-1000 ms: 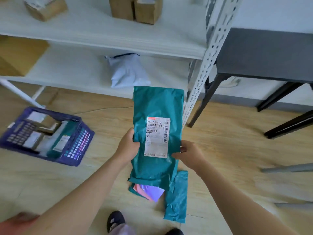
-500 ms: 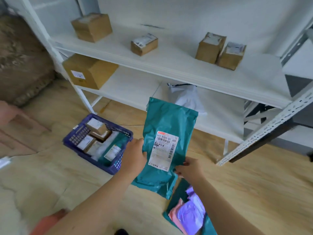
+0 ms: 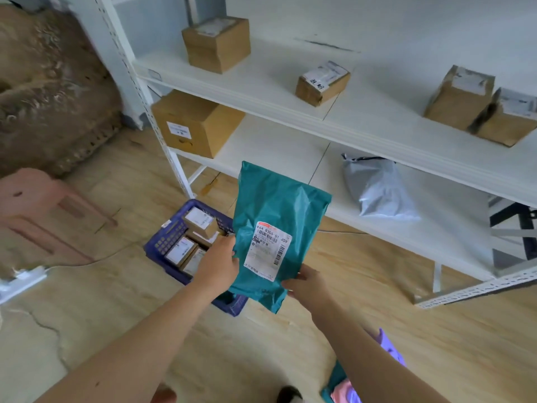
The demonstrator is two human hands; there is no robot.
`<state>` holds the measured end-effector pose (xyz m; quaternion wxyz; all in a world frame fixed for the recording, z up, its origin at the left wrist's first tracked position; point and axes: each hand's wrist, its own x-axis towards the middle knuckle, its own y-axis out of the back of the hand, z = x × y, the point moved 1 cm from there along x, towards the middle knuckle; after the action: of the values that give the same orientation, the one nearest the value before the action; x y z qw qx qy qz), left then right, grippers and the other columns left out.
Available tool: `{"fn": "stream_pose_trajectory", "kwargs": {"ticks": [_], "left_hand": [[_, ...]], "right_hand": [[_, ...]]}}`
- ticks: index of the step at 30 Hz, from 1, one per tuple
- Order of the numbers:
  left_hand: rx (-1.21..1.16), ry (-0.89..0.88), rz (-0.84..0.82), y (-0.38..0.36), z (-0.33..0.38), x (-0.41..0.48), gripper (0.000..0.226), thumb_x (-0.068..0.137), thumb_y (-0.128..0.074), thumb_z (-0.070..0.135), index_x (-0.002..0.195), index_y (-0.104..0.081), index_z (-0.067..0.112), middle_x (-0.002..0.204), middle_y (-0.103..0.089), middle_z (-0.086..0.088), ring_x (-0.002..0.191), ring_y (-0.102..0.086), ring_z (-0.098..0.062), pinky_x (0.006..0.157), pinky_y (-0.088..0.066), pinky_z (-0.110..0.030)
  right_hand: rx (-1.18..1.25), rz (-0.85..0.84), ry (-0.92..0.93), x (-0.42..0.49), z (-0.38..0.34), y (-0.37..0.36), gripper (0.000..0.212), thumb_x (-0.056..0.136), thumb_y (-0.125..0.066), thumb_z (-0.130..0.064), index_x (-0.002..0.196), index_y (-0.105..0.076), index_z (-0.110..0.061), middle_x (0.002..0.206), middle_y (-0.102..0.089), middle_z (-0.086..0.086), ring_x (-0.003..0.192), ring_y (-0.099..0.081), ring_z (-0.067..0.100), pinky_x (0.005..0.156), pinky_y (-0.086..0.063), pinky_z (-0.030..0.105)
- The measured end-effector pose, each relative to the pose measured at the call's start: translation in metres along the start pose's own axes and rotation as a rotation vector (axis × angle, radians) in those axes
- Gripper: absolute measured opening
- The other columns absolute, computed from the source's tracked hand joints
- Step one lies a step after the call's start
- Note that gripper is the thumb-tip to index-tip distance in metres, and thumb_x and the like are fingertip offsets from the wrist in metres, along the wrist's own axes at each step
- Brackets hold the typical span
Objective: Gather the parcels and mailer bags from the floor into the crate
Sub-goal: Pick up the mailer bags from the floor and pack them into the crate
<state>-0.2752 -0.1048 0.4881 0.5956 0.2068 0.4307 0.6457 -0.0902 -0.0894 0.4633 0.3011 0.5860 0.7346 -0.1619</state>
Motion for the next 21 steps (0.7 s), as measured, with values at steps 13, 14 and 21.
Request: {"fn": "stream_pose_trajectory", "kwargs": {"ticks": [13,14,21], "left_hand": [[-0.044,0.150,-0.118,0.031,-0.090,0.154,0.016,0.093,-0.047,0.006,0.103,-0.046,0.018,0.113,-0.055,-0.003,0.109,-0.056,-0.019,0.082,-0.049,-0.036],[-0.030,0.155,-0.133,0.033,-0.095,0.165,0.017,0.093,-0.048,0.006,0.103,-0.046,0.019,0.114,-0.055,-0.004,0.109,-0.057,-0.020,0.082,-0.050,-0.037],[-0.018,0.191,-0.212,0.029,-0.144,0.254,0.035,0.092,-0.049,0.009,0.127,-0.045,0.010,0.125,-0.051,-0.007,0.114,-0.056,-0.022,0.084,-0.051,-0.038]], "right_hand": [[-0.005,-0.073,-0.135,0.154,-0.059,-0.085,0.027,0.078,-0.057,0.007,0.101,-0.058,-0.008,0.114,-0.063,0.021,0.091,-0.059,0.029,0.084,-0.051,0.041],[0.005,-0.073,-0.155,0.164,-0.061,-0.089,0.027,0.078,-0.057,0.007,0.101,-0.057,-0.007,0.114,-0.063,0.021,0.091,-0.060,0.030,0.088,-0.051,0.045],[0.009,-0.056,-0.207,0.246,-0.078,-0.125,0.040,0.081,-0.053,0.005,0.115,-0.058,-0.015,0.093,-0.060,0.007,0.078,-0.052,0.024,0.069,-0.043,0.032]]}}
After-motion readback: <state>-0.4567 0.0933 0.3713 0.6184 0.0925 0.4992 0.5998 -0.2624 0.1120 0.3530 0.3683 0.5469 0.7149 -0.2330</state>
